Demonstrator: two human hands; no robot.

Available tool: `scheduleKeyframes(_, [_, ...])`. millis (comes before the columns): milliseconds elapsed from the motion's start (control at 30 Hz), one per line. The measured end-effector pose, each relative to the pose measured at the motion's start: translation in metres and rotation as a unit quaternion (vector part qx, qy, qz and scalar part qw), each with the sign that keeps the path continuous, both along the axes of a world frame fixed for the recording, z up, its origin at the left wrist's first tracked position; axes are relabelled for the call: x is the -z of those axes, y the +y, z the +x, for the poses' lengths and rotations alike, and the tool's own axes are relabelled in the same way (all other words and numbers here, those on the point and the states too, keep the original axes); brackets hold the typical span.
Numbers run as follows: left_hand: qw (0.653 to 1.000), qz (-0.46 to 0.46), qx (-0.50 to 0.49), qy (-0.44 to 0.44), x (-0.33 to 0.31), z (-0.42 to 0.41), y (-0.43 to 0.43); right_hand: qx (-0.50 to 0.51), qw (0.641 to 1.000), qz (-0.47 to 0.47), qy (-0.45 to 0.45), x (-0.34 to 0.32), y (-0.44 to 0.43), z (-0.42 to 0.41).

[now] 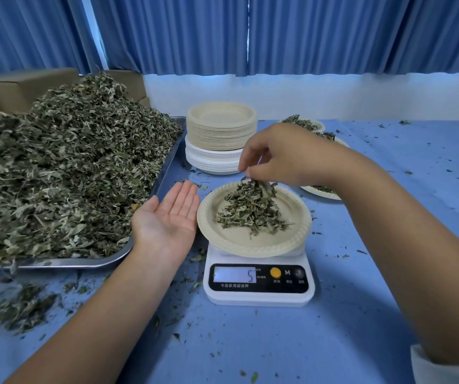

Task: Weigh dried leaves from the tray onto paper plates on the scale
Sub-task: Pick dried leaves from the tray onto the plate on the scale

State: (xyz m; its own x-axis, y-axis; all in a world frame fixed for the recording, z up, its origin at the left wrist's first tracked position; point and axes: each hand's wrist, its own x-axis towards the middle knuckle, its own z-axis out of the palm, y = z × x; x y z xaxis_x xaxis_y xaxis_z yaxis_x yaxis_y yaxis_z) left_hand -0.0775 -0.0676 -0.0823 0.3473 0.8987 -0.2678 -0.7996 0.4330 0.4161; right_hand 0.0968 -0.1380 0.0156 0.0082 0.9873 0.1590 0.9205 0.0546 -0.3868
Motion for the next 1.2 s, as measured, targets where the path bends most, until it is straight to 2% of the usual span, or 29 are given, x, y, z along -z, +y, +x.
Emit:
scheduleKeyframes(133, [1.0,0.0,-0.001,0.0,0.0,0.0,0.0,-0.005,0.999,0.033,0.011,-0.002,-0.001,-0.001])
scheduleKeyframes(333, [1.0,0.004,0.002,0.004,0.001,0.001,0.0,-0.015,1.0,0.011,0.018,0.001,-0.001,-0.004])
scheduleKeyframes(600, [1.0,0.005,0.002,0.01,0.003,0.001,0.0,-0.014,0.992,-0.108,-0.058,0.009,0.003,0.001])
scheduleKeyframes(800, [1.0,0.005,0.004,0.01,0.003,0.001,0.0,0.001,0.985,-0.158,-0.063,0.013,0.005,0.005])
scheduleKeyframes(967, [1.0,0.002,0.007,0.013,0.003,0.001,0.001,0.004,0.992,-0.119,-0.036,0.007,0.003,0.006])
scheduleKeyframes(1200, [1.0,-0.007,0.005,0.016,0.002,0.001,0.002,0.016,0.999,0.011,0.035,0.006,0.004,-0.006])
